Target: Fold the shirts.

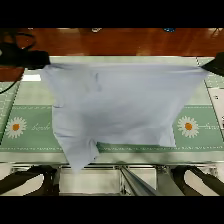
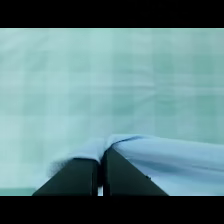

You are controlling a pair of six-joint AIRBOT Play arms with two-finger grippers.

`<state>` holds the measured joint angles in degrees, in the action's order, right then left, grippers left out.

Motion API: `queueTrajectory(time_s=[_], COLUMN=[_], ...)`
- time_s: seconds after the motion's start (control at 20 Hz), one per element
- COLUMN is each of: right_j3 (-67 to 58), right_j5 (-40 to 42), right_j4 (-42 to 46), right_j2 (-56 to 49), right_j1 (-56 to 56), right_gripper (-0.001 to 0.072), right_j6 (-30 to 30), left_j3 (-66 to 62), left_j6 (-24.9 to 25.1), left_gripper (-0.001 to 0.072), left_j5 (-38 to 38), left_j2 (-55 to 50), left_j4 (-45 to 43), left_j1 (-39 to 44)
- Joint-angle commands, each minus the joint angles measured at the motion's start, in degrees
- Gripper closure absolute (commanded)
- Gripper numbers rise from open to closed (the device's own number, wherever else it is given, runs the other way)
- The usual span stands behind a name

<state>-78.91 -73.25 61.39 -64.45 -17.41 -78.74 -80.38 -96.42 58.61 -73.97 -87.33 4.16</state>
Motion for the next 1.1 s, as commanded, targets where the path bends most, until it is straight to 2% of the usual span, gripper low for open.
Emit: queueTrajectory(time_s=[0.0,0.15,0.35,0.45,0.55,0.75,0.85,1.05], right_j3=[-1.31,-11.06,-21.88,-23.28,-23.28,-22.99,-20.46,-12.55], right_j5=[10.21,12.02,10.51,9.2,6.34,-7.63,-10.16,-10.93], right_j4=[-10.51,-10.47,-11.93,-11.74,-11.43,-8.48,-4.55,-3.3], right_j2=[-16.92,-31.06,-41.94,-43.25,-42.86,-42.03,-42.05,-42.05], right_j1=[0.39,1.16,1.33,1.57,1.05,-0.76,-0.07,0.98], right_gripper=[0.0685,0.0686,0.0685,0.0685,0.0685,0.0685,0.0685,0.0685], right_j6=[6.03,3.52,0.39,0.44,0.68,2.99,2.86,2.97], left_j3=[-9.16,-22.82,-31.8,-31.89,-32.33,-32.44,-29.05,-20.76], left_j6=[-2.32,-2.34,-2.25,-0.39,2.54,12.15,12.35,12.46], left_gripper=[0.0687,0.0688,0.0688,0.0688,0.0688,0.0687,0.0688,0.0687], left_j5=[-4.74,0.04,4.04,4.81,9.18,27.47,30.08,33.03], left_j2=[-18.71,-31.63,-38.6,-38.05,-36.68,-35.1,-35.28,-35.34], left_j4=[4.24,12.87,17.73,17.75,17.75,17.4,16.7,13.18], left_j1=[-1.55,-3.17,-3.89,-4.17,-5.4,-7.61,-7.74,-7.8])
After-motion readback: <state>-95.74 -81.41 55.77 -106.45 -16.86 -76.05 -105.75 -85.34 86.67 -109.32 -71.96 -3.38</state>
